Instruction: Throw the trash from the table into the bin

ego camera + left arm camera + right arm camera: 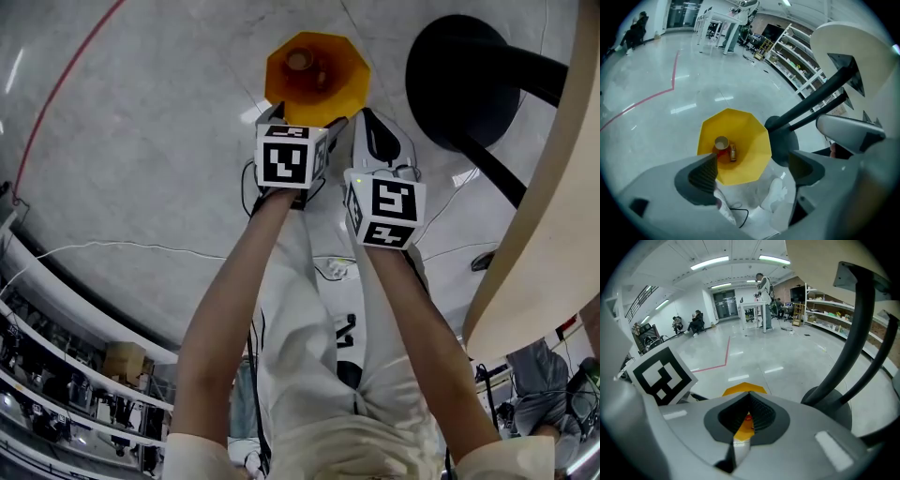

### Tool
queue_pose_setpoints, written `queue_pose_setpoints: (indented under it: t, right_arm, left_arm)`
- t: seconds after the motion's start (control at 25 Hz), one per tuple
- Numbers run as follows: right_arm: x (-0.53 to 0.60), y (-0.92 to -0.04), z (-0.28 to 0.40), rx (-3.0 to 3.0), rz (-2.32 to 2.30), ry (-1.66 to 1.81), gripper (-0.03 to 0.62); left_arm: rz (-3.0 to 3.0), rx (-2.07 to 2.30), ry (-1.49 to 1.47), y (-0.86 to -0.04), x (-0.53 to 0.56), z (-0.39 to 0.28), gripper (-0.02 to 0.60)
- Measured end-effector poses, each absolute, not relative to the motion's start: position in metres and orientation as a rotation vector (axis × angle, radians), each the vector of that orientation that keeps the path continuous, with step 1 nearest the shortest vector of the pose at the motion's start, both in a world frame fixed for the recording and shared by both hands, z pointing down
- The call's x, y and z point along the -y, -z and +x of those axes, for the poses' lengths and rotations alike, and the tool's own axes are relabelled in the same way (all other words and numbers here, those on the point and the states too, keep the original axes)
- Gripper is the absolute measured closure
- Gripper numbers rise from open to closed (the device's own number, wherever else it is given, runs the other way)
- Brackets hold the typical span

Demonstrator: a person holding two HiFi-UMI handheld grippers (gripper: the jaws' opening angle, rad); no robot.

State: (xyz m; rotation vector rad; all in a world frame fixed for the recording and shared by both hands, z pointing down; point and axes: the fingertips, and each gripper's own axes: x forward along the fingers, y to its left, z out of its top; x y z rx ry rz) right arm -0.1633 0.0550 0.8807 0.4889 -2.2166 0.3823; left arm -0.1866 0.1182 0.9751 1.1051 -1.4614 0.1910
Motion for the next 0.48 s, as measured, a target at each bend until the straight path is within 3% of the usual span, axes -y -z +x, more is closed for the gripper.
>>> queue_pose_setpoints:
  t: [0.12, 0.24, 0.48]
  right_arm:
    - [-0.058, -0.875, -0.162, 2.224, 0.485, -0.374, 0.586]
    - [-0.064, -0.871, -0.161, 2.230, 0.458, -0.373, 0.586]
    - [-0.077, -0.832, -0.169, 2.266, 0.334, -0.370, 0.586]
  left_arm:
    - [1.065, 1.524, -0.173, -0.965, -0.122, -0.193, 0.296]
    - [1.022, 1.589, -0.220, -0.957, -0.133, -0.200, 0.568]
    - [1.063, 1.607, -0.292, -0.902, -0.150, -0.198, 0.574]
